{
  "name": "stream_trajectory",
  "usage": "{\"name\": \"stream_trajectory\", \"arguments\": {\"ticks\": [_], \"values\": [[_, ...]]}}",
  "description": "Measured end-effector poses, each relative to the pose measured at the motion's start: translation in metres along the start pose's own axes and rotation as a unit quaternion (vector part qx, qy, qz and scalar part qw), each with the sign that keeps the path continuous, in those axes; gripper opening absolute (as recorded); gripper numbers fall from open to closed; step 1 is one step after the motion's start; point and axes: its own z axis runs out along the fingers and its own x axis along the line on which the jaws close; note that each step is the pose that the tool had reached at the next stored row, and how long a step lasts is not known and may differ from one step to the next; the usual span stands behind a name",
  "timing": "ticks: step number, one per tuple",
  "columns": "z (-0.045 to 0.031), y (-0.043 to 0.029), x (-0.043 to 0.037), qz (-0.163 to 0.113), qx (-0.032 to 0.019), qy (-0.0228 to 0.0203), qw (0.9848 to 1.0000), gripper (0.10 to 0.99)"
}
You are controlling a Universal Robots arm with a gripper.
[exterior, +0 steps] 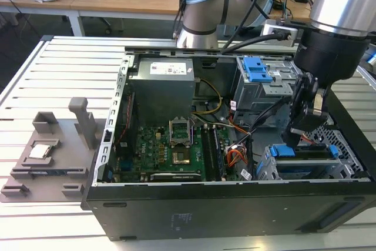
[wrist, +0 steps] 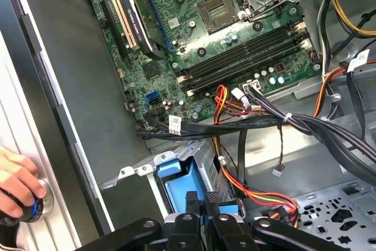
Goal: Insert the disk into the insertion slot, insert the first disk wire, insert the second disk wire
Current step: 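Insert the second disk wire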
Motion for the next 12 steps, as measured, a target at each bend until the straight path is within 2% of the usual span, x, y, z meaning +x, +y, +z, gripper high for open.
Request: {"name": "stream_trajectory", "arguments": {"ticks": [1,2,3,6,10,12], "values": [[-0.0004,0.0,0.0,0.0,0.0002,0.0,1.0,0.149],[-0.0038,-0.0002,0.0009,-0.003,0.0007,-0.0001,1.0,0.149],[-0.0054,-0.0001,0.0014,-0.011,0.0027,-0.0007,0.9999,0.149],[-0.0055,-0.0003,0.0014,-0.049,0.0123,-0.0025,0.9987,0.149],[-0.0052,-0.0002,0.0013,-0.087,0.0217,-0.0042,0.996,0.149],[-0.0047,-0.0002,0.0012,-0.11,0.0276,-0.0054,0.9935,0.149]]}}
